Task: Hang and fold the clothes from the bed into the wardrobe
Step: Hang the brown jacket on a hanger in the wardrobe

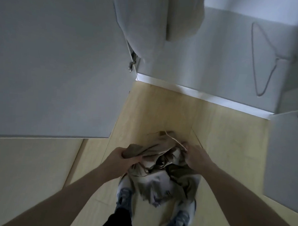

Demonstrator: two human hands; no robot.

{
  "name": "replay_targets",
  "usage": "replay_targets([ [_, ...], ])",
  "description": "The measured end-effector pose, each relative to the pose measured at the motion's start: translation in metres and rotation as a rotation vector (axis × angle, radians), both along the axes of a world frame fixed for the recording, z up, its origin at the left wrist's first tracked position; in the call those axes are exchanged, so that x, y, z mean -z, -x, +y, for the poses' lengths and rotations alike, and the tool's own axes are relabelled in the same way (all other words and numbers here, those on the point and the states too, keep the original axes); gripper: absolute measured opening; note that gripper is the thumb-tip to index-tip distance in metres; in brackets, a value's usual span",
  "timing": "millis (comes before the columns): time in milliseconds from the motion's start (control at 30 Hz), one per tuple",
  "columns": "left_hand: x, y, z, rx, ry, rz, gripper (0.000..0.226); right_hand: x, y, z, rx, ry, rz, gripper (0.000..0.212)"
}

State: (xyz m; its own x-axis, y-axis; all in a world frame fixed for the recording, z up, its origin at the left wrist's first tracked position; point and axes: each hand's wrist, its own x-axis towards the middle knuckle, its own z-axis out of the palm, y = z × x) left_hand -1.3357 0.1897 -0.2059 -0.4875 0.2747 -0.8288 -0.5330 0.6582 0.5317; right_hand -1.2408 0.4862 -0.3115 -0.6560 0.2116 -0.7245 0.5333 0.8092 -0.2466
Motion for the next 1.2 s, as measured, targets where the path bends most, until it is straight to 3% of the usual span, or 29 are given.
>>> replay_targets([
  [67,-0.067,-0.012,0.008,-0.033,-0.055,0.034,0.024,-0.068,-0.007,-0.003,0.105,0.050,-0.058,0.021],
  [200,-0.205,-0.041,0.028,-0.138,-0.193,0.090,0.025,-0.221,-0.033,-0.023,0.694,0.374,-0.139,0.011],
  [267,-0.267,-0.056,0.035,-0.186,-0.205,0.083,0.017,-0.300,-0.053,-0.038,0.844,0.514,-0.098,0.013],
  [367,-0.363,-0.084,0.042,-0.326,-0.279,-0.012,0.017,-0.426,-0.092,-0.068,0.781,0.576,0.087,0.018],
  [500,-0.457,-0.116,0.055,-0.452,-0.446,-0.091,0.021,-0.536,-0.124,-0.106,0.645,0.507,0.310,0.050],
  [600,-0.517,-0.125,0.053,-0.295,-0.530,-0.019,0.025,-0.590,-0.134,-0.139,0.733,0.386,0.498,0.055],
  [733,-0.578,-0.097,0.031,0.061,-0.617,0.153,0.049,-0.633,-0.128,-0.162,0.964,0.223,0.708,0.022],
  [800,-0.598,-0.068,0.017,0.226,-0.550,0.362,0.047,-0.655,-0.125,-0.159,1.039,0.320,0.797,0.014],
  [900,-0.614,-0.029,-0.012,0.458,-0.479,0.668,0.023,-0.705,-0.135,-0.163,1.115,0.516,0.953,0.022],
  [933,-0.616,-0.021,-0.019,0.566,-0.443,0.734,0.027,-0.723,-0.138,-0.164,1.116,0.569,0.993,0.022],
  [1033,-0.622,-0.015,-0.030,0.830,-0.300,0.786,0.074,-0.768,-0.143,-0.163,1.065,0.587,1.040,0.025],
  [1200,-0.621,-0.101,-0.034,0.847,-0.346,0.722,0.078,-0.826,-0.160,-0.159,1.123,0.583,1.092,0.025],
])
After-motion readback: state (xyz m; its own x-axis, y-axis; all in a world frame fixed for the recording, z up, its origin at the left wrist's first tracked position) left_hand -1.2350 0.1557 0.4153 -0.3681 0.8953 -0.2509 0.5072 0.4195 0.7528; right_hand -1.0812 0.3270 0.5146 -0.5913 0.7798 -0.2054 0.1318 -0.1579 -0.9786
